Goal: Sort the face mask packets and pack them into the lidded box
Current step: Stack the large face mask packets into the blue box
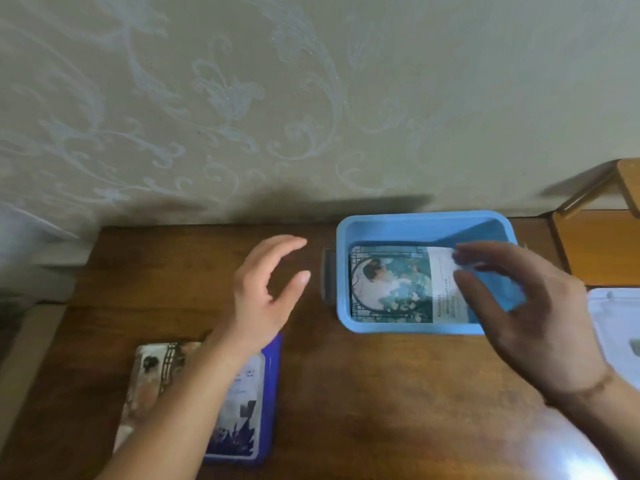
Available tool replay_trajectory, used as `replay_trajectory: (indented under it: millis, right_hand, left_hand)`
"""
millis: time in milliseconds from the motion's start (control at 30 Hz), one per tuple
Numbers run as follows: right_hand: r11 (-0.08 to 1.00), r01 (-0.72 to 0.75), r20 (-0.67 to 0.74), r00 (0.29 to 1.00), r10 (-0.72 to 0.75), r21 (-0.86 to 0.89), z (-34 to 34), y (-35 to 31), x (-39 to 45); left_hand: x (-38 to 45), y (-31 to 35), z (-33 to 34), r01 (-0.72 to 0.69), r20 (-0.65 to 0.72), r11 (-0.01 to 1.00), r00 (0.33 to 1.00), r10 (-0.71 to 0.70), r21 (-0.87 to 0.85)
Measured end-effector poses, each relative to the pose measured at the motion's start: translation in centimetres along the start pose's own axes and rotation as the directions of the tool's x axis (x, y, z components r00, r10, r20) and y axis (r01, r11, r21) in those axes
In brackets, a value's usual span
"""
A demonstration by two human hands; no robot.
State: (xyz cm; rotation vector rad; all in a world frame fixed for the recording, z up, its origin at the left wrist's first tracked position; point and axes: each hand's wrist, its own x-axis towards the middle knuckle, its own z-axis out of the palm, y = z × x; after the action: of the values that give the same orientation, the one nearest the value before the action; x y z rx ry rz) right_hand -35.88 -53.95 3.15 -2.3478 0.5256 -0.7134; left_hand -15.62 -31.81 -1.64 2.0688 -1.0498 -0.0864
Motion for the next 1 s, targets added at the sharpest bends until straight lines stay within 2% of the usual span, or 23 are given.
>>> replay_trajectory:
  millis: [33,67,133,167,233,300,367,433,633,667,733,867,933,1000]
  right_hand:
    - [0.993,-0.027,-0.069,0.997,0.035,0.111,0.7,-1.7,-2.0]
    - [0.973,-0.064,-0.061,0.995,0.079,0.223,2.0,-3.0,-3.9]
    - [0.879,-0.245,0.144,0.968,0.203,0.409,5.9,-5.1,-7.6]
    - [0.784,-0.400,0.301,0.911,0.282,0.476,8.1,-6.1,-8.8]
    - [0.544,-0.697,0.553,0.710,0.436,0.467,12.9,-7.0,-10.5]
    - [0.352,-0.864,0.648,0.502,0.573,0.359,17.2,-7.5,-11.2]
    - [0.230,-0.927,0.660,0.372,0.653,0.295,20.6,-8.3,-11.7]
    - [0.128,-0.959,0.672,0.270,0.690,0.254,22.9,-9.3,-11.9]
    - [0.056,-0.991,0.626,0.122,0.770,0.125,26.4,-12.2,-11.3]
    - [0.085,-0.990,0.617,0.135,0.775,0.110,27.1,-12.3,-11.5]
    - [0.214,-0.977,0.598,0.187,0.779,0.027,28.1,-12.2,-12.0]
    - [0.391,-0.910,0.575,0.394,0.717,0.137,27.0,-13.2,-13.2]
    - [0.416,-0.882,0.610,0.459,0.646,0.223,25.8,-12.1,-13.7]
    - [0.402,-0.878,0.670,0.464,0.580,0.260,23.9,-10.4,-13.5]
  left_hand:
    - [-2.5,-1.7,-0.6,0.083,-0.144,0.996,0.986,-0.081,0.010]
    - [-5.2,-3.2,-1.0,0.178,-0.238,0.983,0.957,-0.166,0.030]
    - [-10.9,-5.7,-1.5,0.354,-0.296,0.929,0.903,-0.310,0.107]
    - [-13.6,-6.6,-1.7,0.430,-0.288,0.889,0.881,-0.375,0.160]
    - [-18.0,-7.8,-2.0,0.556,-0.213,0.793,0.830,-0.515,0.248]
    - [-20.4,-8.0,-1.9,0.577,-0.102,0.735,0.806,-0.583,0.356]
    - [-21.5,-7.8,-1.8,0.501,-0.005,0.730,0.826,-0.564,0.464]
    - [-21.7,-7.6,-1.7,0.470,0.013,0.733,0.838,-0.546,0.491]
    - [-21.5,-6.4,-1.6,0.529,0.054,0.756,0.805,-0.591,0.385]
    - [-21.5,-6.4,-1.7,0.530,0.048,0.762,0.808,-0.587,0.373]
    - [-21.7,-6.3,-1.8,0.539,0.038,0.779,0.814,-0.579,0.321]
    - [-22.1,-6.4,-1.6,0.563,0.021,0.802,0.816,-0.578,0.199]
    - [-22.2,-6.3,-1.6,0.559,0.027,0.812,0.821,-0.571,0.165]
    - [-21.9,-6.1,-1.6,0.601,-0.001,0.791,0.797,-0.605,0.116]
